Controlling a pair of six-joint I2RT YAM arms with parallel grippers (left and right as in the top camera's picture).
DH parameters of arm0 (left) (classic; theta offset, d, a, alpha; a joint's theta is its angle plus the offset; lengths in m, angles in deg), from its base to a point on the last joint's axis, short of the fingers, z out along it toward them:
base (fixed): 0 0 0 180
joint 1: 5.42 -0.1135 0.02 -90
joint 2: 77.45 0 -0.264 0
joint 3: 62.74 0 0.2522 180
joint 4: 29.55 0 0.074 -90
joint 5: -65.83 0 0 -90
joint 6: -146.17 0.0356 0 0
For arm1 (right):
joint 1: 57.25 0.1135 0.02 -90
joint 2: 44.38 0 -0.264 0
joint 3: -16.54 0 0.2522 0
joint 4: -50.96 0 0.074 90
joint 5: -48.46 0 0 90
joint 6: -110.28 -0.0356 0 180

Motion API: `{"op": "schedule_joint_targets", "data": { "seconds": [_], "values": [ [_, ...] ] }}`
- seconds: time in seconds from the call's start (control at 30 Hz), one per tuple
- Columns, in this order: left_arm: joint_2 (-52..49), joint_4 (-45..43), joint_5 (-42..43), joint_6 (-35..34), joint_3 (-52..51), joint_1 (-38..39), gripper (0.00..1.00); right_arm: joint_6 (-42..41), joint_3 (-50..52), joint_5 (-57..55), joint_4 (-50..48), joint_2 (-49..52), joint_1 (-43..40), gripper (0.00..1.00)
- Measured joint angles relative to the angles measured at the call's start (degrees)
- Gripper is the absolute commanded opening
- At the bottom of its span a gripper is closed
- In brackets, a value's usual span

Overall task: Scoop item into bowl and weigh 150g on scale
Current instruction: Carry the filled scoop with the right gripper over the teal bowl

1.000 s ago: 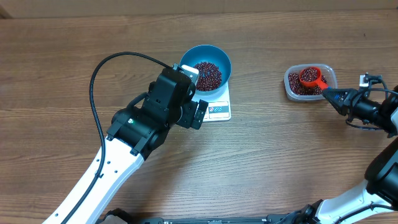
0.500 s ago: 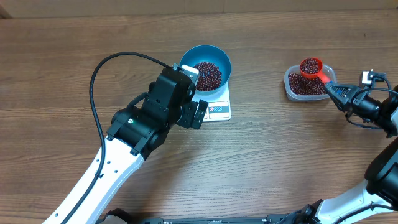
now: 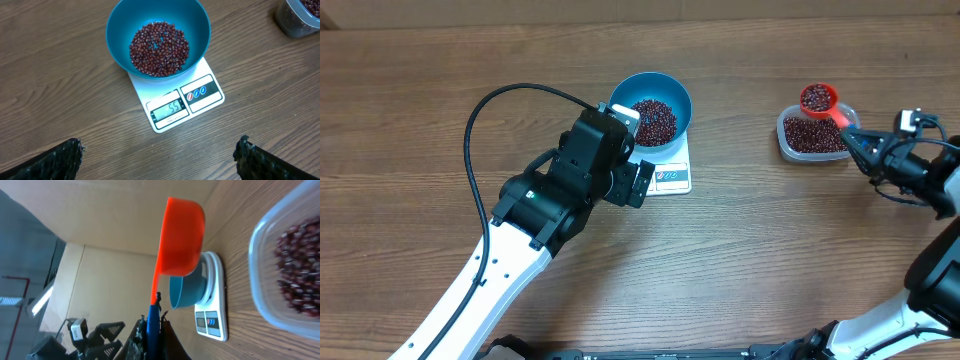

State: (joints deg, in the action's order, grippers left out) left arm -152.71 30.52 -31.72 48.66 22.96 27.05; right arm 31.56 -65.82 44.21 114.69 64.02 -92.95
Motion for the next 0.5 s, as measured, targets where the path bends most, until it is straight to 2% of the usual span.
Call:
{"op": "schedule_joint_targets", "data": {
  "seconds": [0.5],
  "values": [
    [0.00, 0.00, 0.00, 0.00, 0.00, 0.00, 1.00, 0.09, 0.00, 0.50, -3.21, 0.00, 16.96, 0.04]
  ]
}}
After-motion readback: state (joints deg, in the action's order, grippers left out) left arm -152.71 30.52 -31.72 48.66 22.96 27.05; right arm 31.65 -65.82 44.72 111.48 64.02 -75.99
